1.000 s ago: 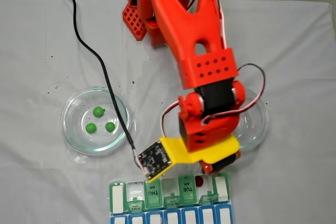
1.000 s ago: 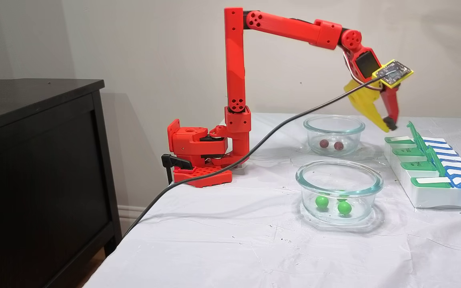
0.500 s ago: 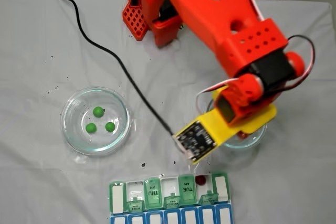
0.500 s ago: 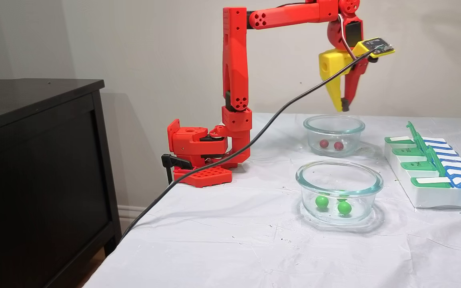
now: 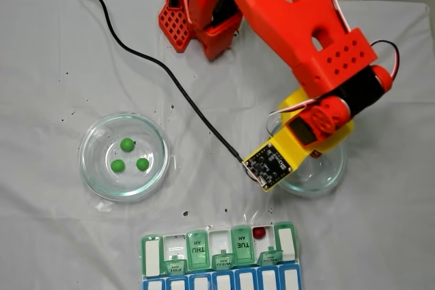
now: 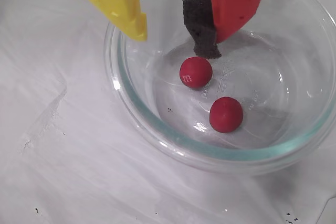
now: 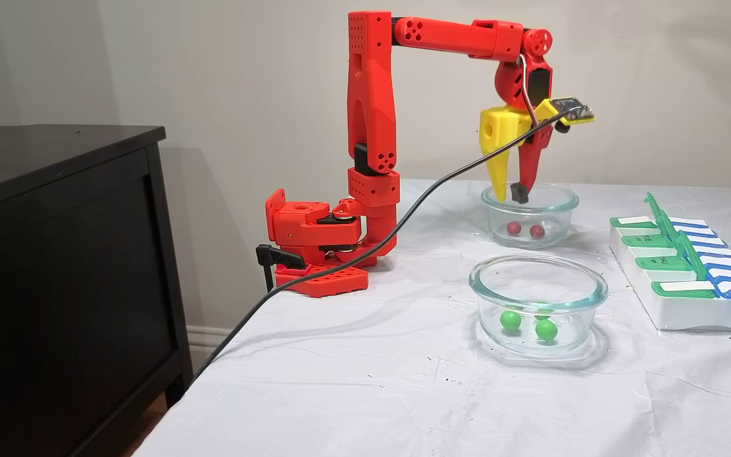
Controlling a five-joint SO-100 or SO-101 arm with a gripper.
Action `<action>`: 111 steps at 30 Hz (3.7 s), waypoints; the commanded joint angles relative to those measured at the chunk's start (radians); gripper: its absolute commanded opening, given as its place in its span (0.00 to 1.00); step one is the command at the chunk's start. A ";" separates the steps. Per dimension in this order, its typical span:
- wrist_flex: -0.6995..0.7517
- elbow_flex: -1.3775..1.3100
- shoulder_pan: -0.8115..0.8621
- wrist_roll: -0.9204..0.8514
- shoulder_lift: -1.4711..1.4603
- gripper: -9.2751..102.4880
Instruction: Sort medicines into box.
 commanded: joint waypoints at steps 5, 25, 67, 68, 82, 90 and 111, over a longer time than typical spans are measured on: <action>-0.064 0.038 -0.006 0.009 0.034 0.22; -0.178 0.106 -0.017 0.037 -0.034 0.23; -0.249 0.181 -0.064 0.115 -0.069 0.09; -0.239 0.176 -0.067 0.112 -0.064 0.08; -0.193 -0.011 -0.005 0.092 0.267 0.08; -0.341 -0.015 0.207 0.046 0.287 0.08; -0.560 -0.126 0.555 -0.035 -0.066 0.08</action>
